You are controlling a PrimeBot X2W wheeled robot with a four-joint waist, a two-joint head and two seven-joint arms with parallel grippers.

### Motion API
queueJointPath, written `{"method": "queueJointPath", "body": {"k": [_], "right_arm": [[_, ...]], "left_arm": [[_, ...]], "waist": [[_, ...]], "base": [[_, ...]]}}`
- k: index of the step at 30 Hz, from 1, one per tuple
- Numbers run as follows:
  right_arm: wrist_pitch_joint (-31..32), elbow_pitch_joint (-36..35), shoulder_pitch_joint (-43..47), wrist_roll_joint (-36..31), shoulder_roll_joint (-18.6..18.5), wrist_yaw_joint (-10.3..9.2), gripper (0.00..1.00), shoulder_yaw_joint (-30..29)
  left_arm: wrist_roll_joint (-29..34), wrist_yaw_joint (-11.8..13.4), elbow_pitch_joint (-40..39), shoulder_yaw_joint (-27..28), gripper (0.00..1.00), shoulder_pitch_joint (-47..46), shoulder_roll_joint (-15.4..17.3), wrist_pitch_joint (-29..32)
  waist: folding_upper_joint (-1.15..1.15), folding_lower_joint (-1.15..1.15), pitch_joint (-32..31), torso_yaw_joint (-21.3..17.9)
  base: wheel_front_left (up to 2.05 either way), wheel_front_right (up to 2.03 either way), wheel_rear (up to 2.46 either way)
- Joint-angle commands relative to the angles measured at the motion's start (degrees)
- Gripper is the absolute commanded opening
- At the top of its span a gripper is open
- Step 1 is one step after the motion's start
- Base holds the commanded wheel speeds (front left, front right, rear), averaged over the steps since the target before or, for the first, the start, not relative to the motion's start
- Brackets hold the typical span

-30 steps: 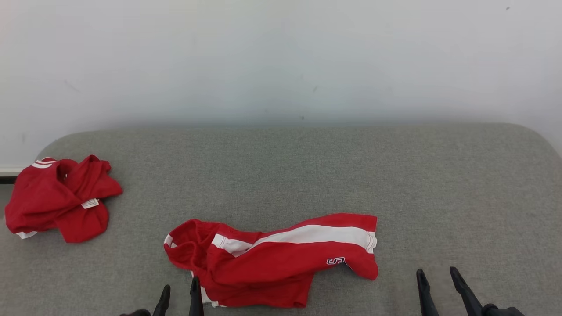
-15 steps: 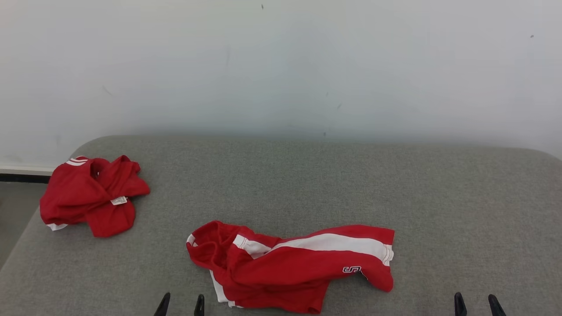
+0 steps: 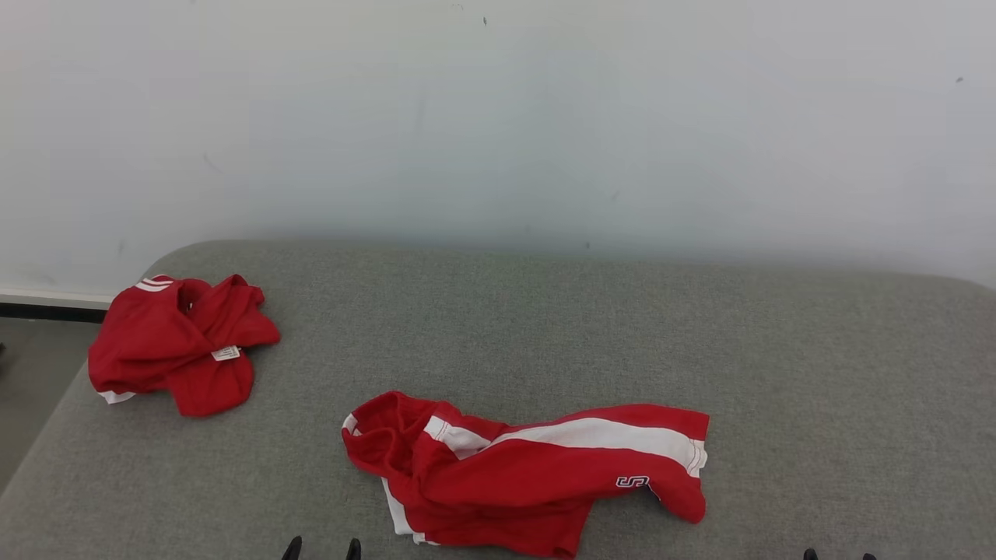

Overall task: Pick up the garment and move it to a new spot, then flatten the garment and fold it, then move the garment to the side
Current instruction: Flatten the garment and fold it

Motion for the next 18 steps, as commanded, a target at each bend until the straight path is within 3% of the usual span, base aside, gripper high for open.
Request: {"method": "queueJointPath", "body": {"k": [1, 18], "right_arm": [[-0.2, 0.1, 0.4, 0.6, 0.0, -0.13, 1.00, 0.1], [1.1, 0.6, -2.8, 0.8, 0.0, -0.13, 1.00, 0.2]], "left_arm": [[0.4, -0.2, 0.0, 0.4, 1.00, 0.4, -0.1, -0.2], [-0.6, -0.4, 3.7, -0.4, 1.00, -4.0, -0.6, -0.2]], "waist": [[0.00, 0.00, 0.2, -0.3], [0.00, 0.00, 1.7, -0.5]], "base": [[0.00, 0.00, 0.00], [0.00, 0.00, 0.00]]}}
